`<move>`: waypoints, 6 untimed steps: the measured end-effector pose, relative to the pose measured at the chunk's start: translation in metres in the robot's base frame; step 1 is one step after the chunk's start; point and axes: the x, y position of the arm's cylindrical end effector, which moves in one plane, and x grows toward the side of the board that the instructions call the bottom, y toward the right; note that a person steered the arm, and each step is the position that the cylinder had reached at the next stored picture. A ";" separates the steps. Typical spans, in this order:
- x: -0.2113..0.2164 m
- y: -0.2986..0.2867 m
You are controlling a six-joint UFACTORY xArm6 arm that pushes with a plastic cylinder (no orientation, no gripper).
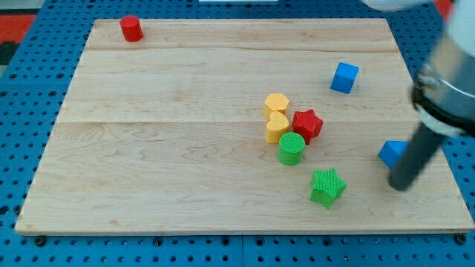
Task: Push green star towards red circle
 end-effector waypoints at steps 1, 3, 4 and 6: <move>-0.008 -0.119; -0.013 -0.282; -0.068 -0.321; -0.070 -0.274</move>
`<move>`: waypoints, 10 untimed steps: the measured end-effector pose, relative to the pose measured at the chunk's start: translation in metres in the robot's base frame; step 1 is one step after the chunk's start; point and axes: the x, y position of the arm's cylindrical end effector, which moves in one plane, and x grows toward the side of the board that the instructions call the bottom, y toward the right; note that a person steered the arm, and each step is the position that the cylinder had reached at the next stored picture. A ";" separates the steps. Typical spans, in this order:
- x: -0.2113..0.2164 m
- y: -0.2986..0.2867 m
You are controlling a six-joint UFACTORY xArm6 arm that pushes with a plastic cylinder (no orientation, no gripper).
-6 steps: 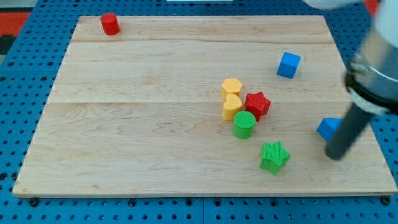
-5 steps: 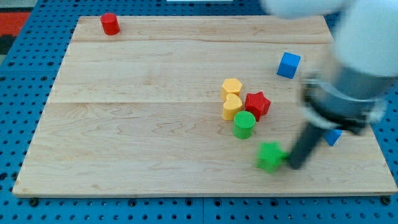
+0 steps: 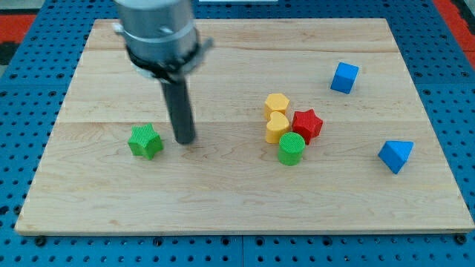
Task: Push green star towards red circle
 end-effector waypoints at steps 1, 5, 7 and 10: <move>0.057 0.000; -0.097 -0.078; -0.113 -0.068; -0.186 0.007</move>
